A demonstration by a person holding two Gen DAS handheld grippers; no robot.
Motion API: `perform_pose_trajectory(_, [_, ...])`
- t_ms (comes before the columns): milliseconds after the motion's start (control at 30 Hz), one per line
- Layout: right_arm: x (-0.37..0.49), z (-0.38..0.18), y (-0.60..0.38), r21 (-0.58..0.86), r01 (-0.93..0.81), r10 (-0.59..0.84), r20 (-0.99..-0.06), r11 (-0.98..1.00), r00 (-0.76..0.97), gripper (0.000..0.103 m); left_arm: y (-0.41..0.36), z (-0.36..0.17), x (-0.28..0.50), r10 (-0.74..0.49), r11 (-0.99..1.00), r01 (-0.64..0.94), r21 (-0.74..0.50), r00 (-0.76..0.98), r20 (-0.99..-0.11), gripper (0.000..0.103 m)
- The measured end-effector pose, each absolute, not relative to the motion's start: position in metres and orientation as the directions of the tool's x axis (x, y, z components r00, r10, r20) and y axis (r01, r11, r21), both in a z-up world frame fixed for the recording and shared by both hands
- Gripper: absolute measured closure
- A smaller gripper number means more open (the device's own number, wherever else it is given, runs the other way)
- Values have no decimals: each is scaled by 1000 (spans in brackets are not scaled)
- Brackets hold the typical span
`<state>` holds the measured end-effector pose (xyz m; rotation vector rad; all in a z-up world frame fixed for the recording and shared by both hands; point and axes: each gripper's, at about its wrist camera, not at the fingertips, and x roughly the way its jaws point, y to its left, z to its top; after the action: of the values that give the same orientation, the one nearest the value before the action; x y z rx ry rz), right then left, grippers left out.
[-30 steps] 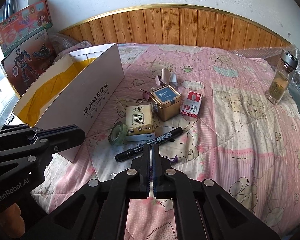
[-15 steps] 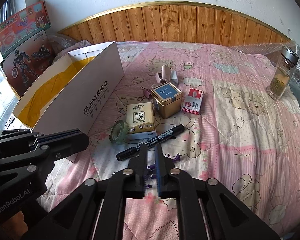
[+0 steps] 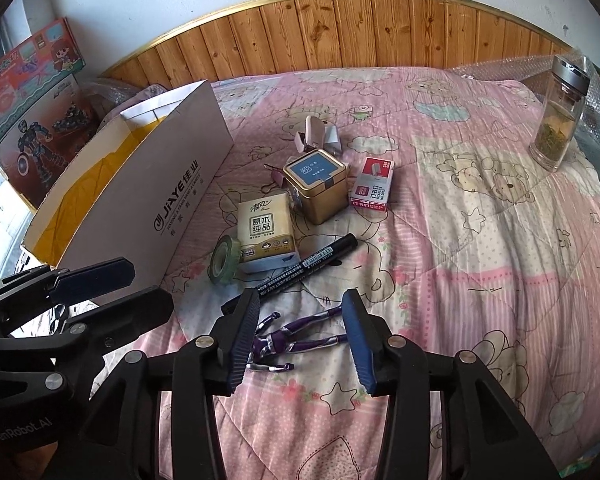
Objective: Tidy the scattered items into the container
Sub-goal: 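Reach both grippers toward the purple figure and black marker on the bed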
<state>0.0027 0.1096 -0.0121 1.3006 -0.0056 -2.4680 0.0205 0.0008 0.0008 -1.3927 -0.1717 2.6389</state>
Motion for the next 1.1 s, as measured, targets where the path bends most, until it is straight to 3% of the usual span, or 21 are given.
perform_pose_trajectory(200, [-8,-23,127,232,264,-335,-816,-936,-470,52,-12,-14,18,213,-974,-47,-220,-504,-837,53])
perform_pose_trajectory(467, [-38,-47,138,437,215,-487,-799,-873,-354,52,-12,-30,16,274,-959,-62,-277,-452,-849,53])
perform_pose_trajectory(767, [-69,-74,136,526,151,-547,-794,-837,-265,52,-13,-43,16,309,-948,-68,-310,-428,-850,53])
perform_pose_trajectory(1100, [-90,-86,89,446,241,-499,-828,-862,-256,52,-9,-54,7,335,-939,-78,-335,-431,-838,53])
